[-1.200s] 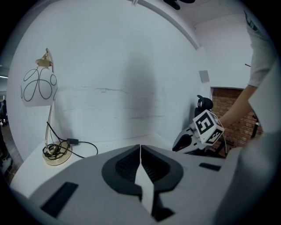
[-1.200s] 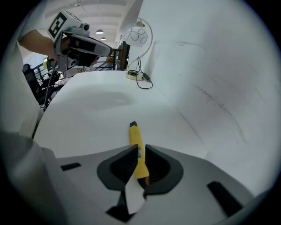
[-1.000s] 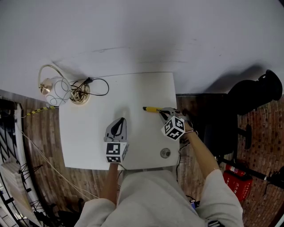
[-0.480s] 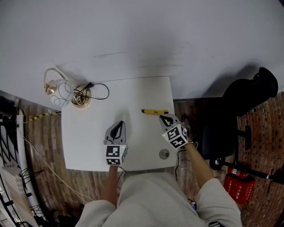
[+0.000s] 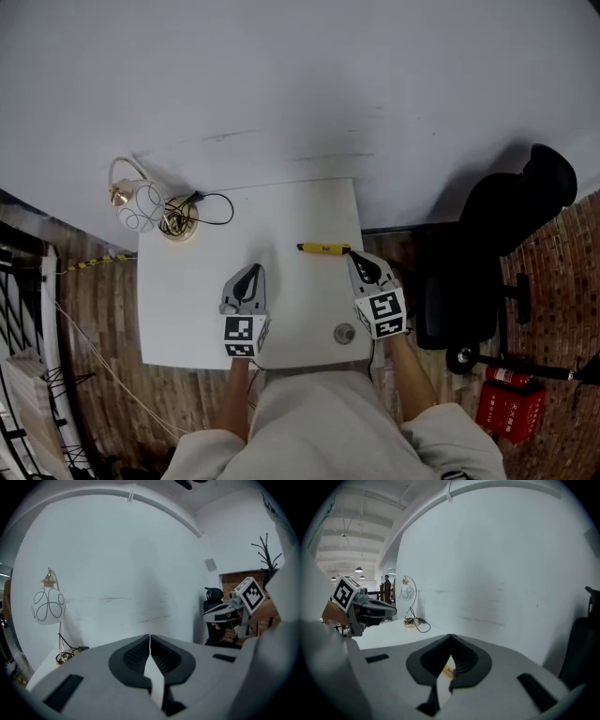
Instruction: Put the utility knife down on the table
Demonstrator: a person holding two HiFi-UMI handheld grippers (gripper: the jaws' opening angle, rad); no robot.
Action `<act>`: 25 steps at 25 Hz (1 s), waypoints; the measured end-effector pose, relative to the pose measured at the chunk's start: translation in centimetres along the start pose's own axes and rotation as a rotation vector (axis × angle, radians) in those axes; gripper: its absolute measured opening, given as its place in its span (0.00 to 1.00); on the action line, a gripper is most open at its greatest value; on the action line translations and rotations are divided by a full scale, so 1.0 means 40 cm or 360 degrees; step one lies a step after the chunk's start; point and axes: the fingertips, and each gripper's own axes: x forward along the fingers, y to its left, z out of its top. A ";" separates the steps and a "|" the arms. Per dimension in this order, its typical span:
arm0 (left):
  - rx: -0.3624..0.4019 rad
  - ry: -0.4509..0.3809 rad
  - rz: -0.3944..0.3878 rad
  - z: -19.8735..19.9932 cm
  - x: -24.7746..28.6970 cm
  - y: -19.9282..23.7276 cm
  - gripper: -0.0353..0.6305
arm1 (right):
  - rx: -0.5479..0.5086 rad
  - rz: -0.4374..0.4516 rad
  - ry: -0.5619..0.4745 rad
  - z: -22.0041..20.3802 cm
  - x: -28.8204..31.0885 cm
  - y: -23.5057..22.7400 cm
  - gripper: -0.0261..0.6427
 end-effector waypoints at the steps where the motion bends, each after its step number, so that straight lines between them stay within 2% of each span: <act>1: 0.0005 -0.0014 0.0003 0.010 -0.005 -0.004 0.07 | 0.0010 -0.0023 -0.0035 0.017 -0.014 -0.005 0.04; 9: 0.0054 -0.0119 0.0030 0.089 -0.052 -0.031 0.07 | 0.0052 -0.0135 -0.0236 0.104 -0.112 -0.022 0.04; 25: 0.0088 -0.0225 0.0068 0.160 -0.097 -0.052 0.07 | 0.0017 -0.0136 -0.0298 0.137 -0.175 -0.007 0.03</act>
